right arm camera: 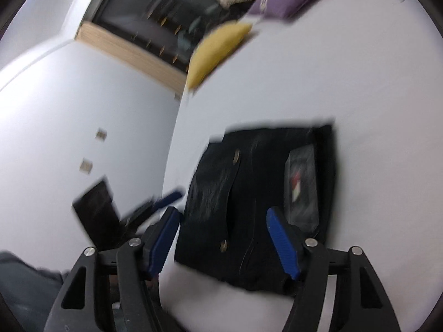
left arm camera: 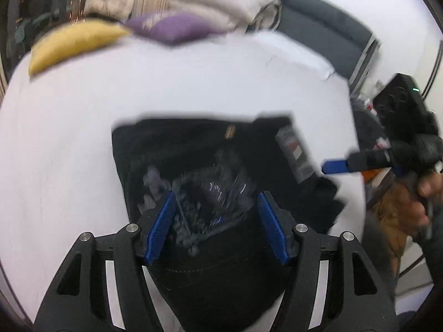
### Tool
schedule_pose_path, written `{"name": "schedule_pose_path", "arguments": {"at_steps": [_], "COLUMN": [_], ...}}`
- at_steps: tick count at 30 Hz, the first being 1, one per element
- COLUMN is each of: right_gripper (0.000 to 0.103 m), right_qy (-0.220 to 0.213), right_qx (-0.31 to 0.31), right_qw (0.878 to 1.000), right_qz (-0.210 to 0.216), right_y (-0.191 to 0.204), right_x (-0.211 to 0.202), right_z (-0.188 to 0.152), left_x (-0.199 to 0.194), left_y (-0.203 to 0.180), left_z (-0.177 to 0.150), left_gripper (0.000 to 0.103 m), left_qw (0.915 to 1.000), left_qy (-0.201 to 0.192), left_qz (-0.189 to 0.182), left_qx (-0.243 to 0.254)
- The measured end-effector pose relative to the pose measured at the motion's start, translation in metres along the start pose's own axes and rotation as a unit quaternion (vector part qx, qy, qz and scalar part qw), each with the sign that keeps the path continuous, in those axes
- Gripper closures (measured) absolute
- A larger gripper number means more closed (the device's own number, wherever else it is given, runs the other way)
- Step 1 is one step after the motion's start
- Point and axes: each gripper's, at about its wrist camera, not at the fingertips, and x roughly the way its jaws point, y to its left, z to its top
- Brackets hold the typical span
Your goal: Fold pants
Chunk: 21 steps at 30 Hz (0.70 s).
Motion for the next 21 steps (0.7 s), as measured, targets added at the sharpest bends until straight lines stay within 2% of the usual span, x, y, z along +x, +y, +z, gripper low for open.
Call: {"name": "schedule_pose_path", "arguments": {"at_steps": [1,2,3,4,5,7,9,11,13,15,16,17,19,20,21], "right_gripper": [0.037,0.054,0.067,0.093,0.096,0.096,0.081,0.079,0.079,0.07,0.06,0.053,0.044,0.041,0.041], "right_qy": [0.02,0.041,0.041,0.031,0.025,0.02,0.022,-0.003,-0.032,-0.038,-0.037,-0.031,-0.005,0.005,0.018], "right_qx": [0.009,0.02,0.021,0.025,0.045,0.058,0.044,0.037,0.003,-0.025,-0.037,-0.049,-0.052,-0.044,-0.029], "right_qw": [0.999,0.997,0.995,0.994,0.993,0.992,0.985,0.99,0.994,0.996,0.997,0.997,0.998,0.999,0.998], "right_qz": [-0.023,-0.064,-0.088,-0.1,-0.105,-0.11,-0.164,-0.137,-0.107,-0.072,-0.059,-0.043,-0.019,-0.03,-0.058], "right_y": [-0.01,-0.026,-0.035,-0.041,-0.05,-0.057,-0.054,-0.043,-0.018,0.002,0.012,0.019,0.017,0.008,-0.006], "right_x": [0.011,0.022,0.024,0.019,0.01,-0.004,-0.019,-0.035,-0.04,-0.029,-0.018,-0.003,0.036,0.051,0.066], "right_z": [-0.009,-0.02,-0.027,-0.031,-0.033,-0.034,-0.028,-0.014,0.01,0.031,0.044,0.057,0.078,0.083,0.09], "left_x": [0.01,0.016,0.02,0.02,0.02,0.015,-0.004,-0.012,-0.011,-0.003,0.006,0.02,0.028,0.031,0.035], "left_y": [0.003,0.006,0.009,0.008,0.006,0.004,0.006,0.001,-0.001,0.003,0.007,0.013,0.011,0.009,0.007], "left_z": [-0.007,-0.015,-0.02,-0.023,-0.021,-0.018,-0.011,-0.008,-0.006,-0.011,-0.013,-0.015,-0.019,-0.02,-0.02], "left_gripper": [0.043,0.043,0.043,0.043,0.043,0.043,0.043,0.043,0.043,0.043,0.043,0.043,0.043,0.043,0.043], "left_qw": [0.9999,0.9998,0.9999,0.9997,0.9995,0.9998,0.9996,0.9988,0.9982,0.9991,0.9996,0.9999,0.9999,0.9998,0.9997], "left_qy": [0.01,0.014,0.009,0.006,0.008,0.003,-0.027,-0.048,-0.057,-0.04,-0.025,-0.011,-0.01,-0.008,-0.005], "left_qz": [0.007,0.009,0.012,0.021,0.025,0.016,-0.006,-0.003,-0.008,0.0,0.008,0.011,0.014,0.017,0.02], "left_qx": [-0.007,-0.012,-0.005,0.008,0.014,0.01,-0.007,0.007,0.015,0.015,0.013,0.007,0.001,0.006,0.014]}}
